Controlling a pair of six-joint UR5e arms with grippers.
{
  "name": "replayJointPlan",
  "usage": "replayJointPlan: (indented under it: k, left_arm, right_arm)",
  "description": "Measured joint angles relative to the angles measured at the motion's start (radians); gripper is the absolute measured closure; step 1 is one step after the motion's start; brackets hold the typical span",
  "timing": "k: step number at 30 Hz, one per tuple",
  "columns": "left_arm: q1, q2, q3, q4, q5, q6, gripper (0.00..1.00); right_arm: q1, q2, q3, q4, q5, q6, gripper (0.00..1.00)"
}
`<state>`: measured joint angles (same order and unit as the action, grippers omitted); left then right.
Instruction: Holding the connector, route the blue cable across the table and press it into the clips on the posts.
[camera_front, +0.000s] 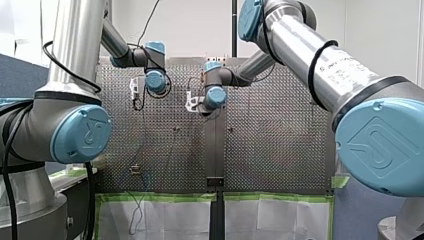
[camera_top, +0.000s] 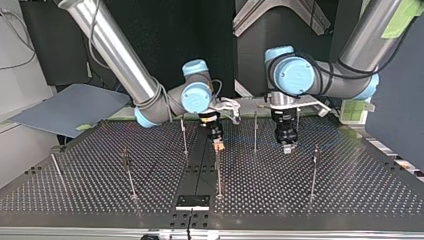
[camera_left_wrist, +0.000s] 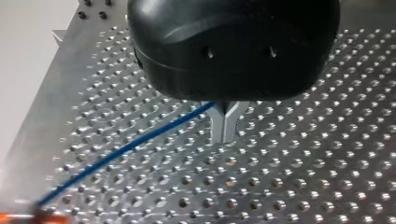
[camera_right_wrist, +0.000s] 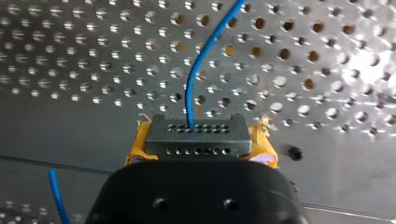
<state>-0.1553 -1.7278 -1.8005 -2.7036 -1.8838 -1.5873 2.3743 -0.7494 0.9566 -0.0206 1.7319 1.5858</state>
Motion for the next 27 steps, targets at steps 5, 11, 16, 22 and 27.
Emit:
replayJointPlan:
  k: [5, 11, 16, 22, 27]
  left_arm:
    - [0.0, -0.025, -0.043, 0.044, 0.008, -0.026, 1.0]
    - [0.0, -0.077, -0.098, 0.098, 0.003, -0.044, 1.0]
    - [0.004, -0.115, -0.144, 0.145, 0.004, -0.07, 1.0]
    - [0.002, -0.124, -0.189, 0.189, 0.013, -0.084, 1.0]
    - [0.0, -0.142, -0.226, 0.226, 0.026, -0.088, 1.0]
  right_arm:
    - [0.008, -0.001, 0.024, 0.001, 0.001, -0.004, 1.0]
    - [0.013, -0.003, 0.061, 0.002, 0.0, -0.011, 1.0]
    - [0.016, -0.004, 0.078, 0.002, -0.001, -0.013, 1.0]
    - [0.025, -0.007, 0.1, 0.002, -0.004, -0.017, 1.0]
    - [0.03, -0.012, 0.129, 0.002, -0.005, -0.023, 1.0]
